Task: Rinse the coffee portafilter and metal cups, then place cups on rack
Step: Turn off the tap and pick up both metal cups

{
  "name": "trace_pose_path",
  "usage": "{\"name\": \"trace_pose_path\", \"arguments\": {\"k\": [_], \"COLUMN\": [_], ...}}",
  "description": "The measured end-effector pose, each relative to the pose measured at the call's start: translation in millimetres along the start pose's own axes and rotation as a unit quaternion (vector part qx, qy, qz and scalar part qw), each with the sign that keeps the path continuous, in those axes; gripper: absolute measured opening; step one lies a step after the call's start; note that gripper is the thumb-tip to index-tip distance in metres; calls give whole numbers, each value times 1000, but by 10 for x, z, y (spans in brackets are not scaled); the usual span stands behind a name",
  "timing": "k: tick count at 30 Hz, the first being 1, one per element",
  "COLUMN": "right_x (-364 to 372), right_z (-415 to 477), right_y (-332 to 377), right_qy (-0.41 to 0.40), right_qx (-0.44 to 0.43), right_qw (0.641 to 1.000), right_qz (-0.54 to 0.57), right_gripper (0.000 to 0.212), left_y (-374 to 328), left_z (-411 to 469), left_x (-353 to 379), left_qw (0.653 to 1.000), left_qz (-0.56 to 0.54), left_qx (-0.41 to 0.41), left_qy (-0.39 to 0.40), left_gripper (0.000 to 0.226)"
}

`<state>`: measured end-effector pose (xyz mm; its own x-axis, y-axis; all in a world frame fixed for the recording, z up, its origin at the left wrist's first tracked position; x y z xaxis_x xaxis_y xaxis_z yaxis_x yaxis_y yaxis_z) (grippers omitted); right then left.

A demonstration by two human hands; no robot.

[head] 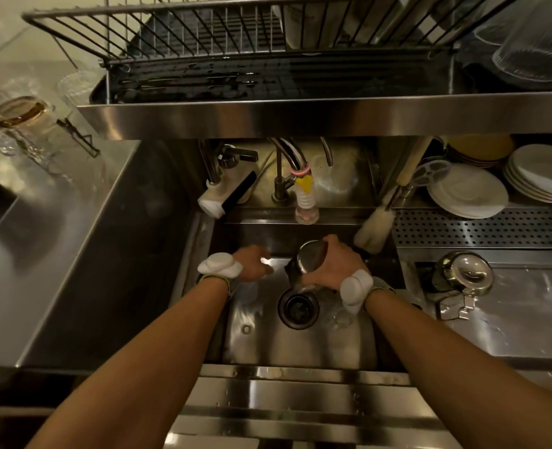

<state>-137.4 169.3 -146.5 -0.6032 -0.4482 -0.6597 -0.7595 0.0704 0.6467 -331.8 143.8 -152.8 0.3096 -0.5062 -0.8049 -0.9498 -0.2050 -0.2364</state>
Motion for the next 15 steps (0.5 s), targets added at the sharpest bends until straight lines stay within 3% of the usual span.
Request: {"name": "trace_pose_path", "arguments": {"k": [4,10,15], "right_x": [16,16,-256], "right_z": [-60,-232,-483], "right_y": [95,116,38], "right_qy": [6,19,-1], "right_qx": [-4,-21,-43], "right_qw": [1000,994,997], "right_qz": [4,-103,-61], "right_gripper": [120,104,106], "left_y": [-118,-156,-422], "left_z": [-41,-123,-339], "left_x": [-24,-14,-16], "left_qw": [999,1000,1000], "left_qz": [-7,-15,12], "left_qx": [40,21,14], "left_qy": [-18,-1,-25], "left_gripper": [55,61,50]}}
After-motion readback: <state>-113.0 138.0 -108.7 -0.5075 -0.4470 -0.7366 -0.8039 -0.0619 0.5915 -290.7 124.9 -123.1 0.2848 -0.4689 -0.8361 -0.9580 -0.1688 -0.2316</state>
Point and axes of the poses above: each hand's wrist, its own z-axis towards the middle knuckle, its own x-axis out of the palm, y = z × x, the point moved 6 cm from there along z, towards the middle knuckle, and after that the axes turned 8 degrees about z, right-handed, at the moved point
